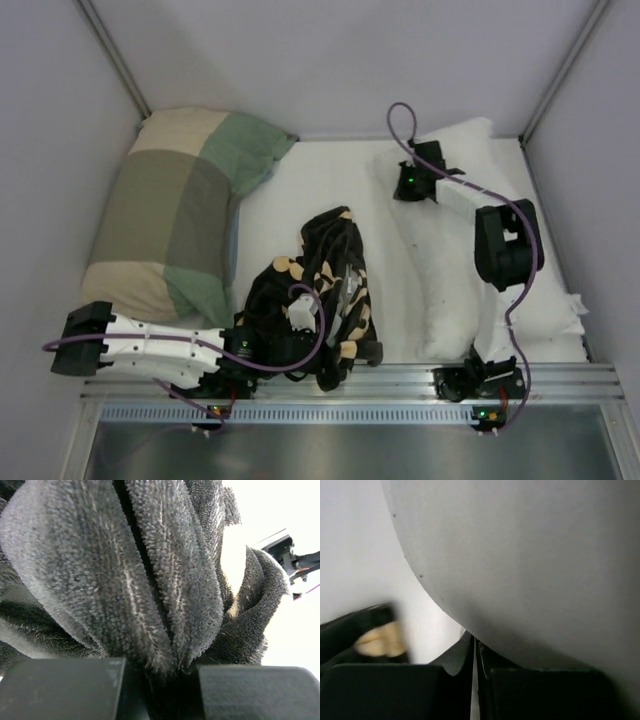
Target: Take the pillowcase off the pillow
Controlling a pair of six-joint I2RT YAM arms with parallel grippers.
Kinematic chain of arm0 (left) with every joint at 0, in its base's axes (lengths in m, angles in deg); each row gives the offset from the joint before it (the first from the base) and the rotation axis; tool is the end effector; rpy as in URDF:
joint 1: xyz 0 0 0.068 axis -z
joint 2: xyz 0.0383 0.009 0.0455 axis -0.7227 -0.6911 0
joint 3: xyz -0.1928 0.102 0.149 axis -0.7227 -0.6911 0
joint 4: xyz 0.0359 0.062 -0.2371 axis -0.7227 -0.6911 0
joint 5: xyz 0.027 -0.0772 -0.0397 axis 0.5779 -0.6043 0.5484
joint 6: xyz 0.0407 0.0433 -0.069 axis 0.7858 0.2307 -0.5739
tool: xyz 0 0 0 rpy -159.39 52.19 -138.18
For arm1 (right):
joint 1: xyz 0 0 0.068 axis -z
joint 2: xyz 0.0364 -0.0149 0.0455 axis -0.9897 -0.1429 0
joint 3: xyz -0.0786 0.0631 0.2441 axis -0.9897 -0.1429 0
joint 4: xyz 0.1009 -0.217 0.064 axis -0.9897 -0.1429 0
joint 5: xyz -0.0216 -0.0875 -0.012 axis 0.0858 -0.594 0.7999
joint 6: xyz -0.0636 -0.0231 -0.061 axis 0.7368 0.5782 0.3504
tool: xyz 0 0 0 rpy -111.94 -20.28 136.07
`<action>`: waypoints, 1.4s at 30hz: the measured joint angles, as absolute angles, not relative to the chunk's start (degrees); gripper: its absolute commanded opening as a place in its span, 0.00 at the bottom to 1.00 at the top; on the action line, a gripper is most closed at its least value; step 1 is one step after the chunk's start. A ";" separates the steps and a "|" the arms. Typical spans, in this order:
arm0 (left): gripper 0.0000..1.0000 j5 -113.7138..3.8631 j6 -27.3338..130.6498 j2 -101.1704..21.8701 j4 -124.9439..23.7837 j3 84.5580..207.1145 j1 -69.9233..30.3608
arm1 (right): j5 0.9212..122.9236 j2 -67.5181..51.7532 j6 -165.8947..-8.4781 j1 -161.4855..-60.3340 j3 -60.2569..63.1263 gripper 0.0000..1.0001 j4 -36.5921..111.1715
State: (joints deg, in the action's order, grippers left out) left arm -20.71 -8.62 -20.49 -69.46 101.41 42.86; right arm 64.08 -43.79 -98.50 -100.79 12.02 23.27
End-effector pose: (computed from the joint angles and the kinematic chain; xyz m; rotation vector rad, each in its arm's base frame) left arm 0.0389 -0.2123 0.1636 0.1375 2.4405 -0.8947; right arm 0.4424 0.1671 0.1645 -0.1032 2.4062 0.5101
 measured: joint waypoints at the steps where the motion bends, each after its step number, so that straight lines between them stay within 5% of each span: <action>1: 0.00 -20.75 -8.60 -20.91 -69.46 101.50 42.91 | 62.01 -42.98 -98.50 -97.42 10.46 0.00 23.25; 8: 0.00 -21.32 -7.20 -24.36 -69.63 104.30 42.93 | 51.39 -34.20 -95.86 -84.55 0.23 0.00 23.38; 22: 0.00 -21.76 -6.04 -26.70 -69.66 105.83 42.97 | 54.45 -7.75 -103.46 -106.51 -20.25 0.00 20.34; 30: 0.00 -21.91 -3.85 -24.47 -69.68 105.83 42.97 | 30.23 -2.85 -114.55 -104.70 -28.75 0.00 3.36; 36: 0.00 -22.15 -3.46 -22.31 -69.66 105.81 42.97 | 18.23 -0.56 -119.03 -97.57 -25.86 0.12 -3.65; 42: 0.00 -22.83 -1.89 -25.08 -69.81 107.34 42.99 | 21.81 4.32 -116.05 -86.80 -25.29 0.27 -3.79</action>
State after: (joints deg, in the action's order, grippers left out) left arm -22.83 -1.89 -25.08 -69.81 107.34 42.99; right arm 21.81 4.32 -116.05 -86.80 -25.29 -3.79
